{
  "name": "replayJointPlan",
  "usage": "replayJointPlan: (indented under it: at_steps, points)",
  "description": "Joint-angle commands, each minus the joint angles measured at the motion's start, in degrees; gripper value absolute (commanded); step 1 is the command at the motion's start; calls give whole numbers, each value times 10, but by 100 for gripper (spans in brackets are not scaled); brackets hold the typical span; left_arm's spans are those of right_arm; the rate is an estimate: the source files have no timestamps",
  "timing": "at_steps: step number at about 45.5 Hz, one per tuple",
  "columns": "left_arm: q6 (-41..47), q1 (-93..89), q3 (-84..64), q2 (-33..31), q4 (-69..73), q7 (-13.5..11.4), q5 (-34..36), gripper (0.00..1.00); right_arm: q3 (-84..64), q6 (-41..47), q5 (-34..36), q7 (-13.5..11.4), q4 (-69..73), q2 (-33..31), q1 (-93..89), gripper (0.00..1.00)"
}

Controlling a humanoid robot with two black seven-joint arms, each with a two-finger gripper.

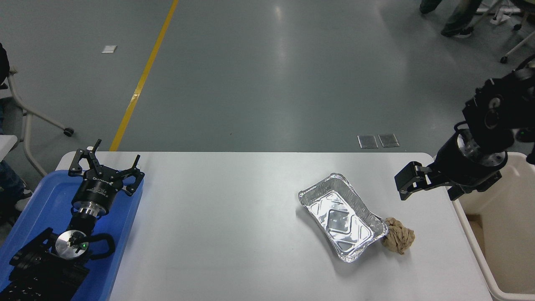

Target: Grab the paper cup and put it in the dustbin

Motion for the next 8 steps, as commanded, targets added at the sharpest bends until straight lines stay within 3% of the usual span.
replayJointPlan:
  at_steps: [1,8]
  points:
    - [0,1,-1,0,1,-1,0,99,35,23,69,1,8,53,22,100]
    - [0,1,-1,0,1,-1,0,99,42,18,72,1,3,70,22,100]
